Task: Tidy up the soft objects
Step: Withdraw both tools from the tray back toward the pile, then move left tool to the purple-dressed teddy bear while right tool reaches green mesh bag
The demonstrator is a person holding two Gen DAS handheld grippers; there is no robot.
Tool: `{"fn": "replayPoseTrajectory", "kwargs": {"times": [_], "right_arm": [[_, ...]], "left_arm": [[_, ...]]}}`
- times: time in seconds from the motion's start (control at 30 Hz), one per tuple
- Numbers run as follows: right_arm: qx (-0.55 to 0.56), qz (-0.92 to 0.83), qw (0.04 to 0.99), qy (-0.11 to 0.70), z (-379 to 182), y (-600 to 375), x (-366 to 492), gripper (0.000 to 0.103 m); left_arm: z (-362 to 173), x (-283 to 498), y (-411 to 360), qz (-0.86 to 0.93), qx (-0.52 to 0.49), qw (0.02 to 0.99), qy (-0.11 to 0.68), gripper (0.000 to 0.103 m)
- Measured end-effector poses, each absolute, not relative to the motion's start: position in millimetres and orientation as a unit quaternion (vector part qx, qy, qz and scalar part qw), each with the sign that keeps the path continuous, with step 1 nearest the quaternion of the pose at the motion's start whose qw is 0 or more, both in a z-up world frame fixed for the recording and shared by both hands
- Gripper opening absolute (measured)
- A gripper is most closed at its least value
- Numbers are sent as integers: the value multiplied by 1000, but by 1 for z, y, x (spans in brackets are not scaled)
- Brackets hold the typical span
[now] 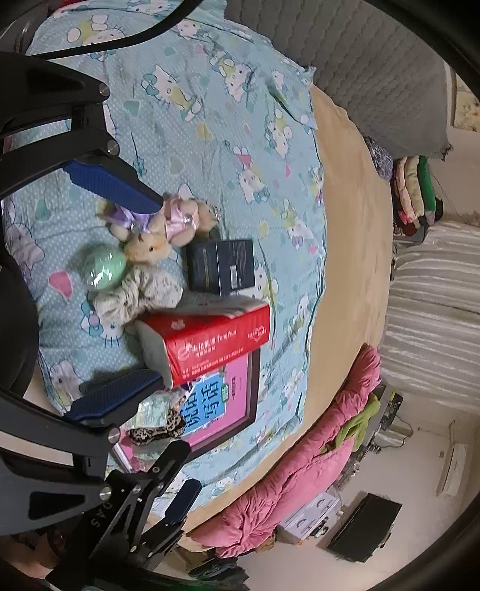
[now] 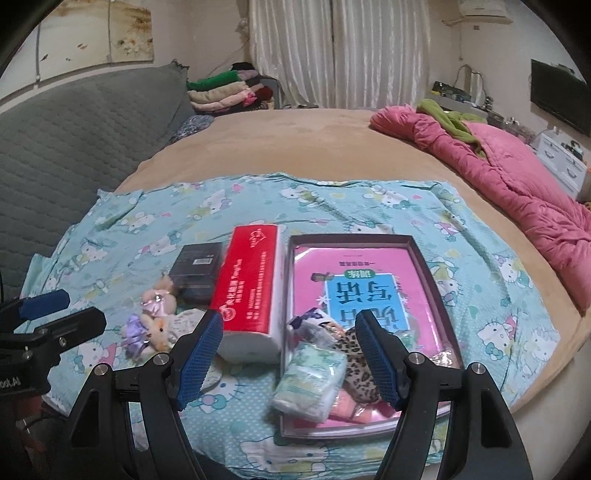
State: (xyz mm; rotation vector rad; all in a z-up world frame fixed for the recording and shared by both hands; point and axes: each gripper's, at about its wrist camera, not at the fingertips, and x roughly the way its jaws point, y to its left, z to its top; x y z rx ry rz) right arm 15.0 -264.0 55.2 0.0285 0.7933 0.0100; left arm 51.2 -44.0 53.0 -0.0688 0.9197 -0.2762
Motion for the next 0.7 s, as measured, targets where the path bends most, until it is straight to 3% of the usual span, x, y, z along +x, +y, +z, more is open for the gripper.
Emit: {"fn": "replayPoseTrajectory", "kwargs": {"times": [0.7], "right_arm": [[-41,68,907,413,36,-201,19,75]], "left_arm": [[25,72,52,-51,-103,879,463,86]]}}
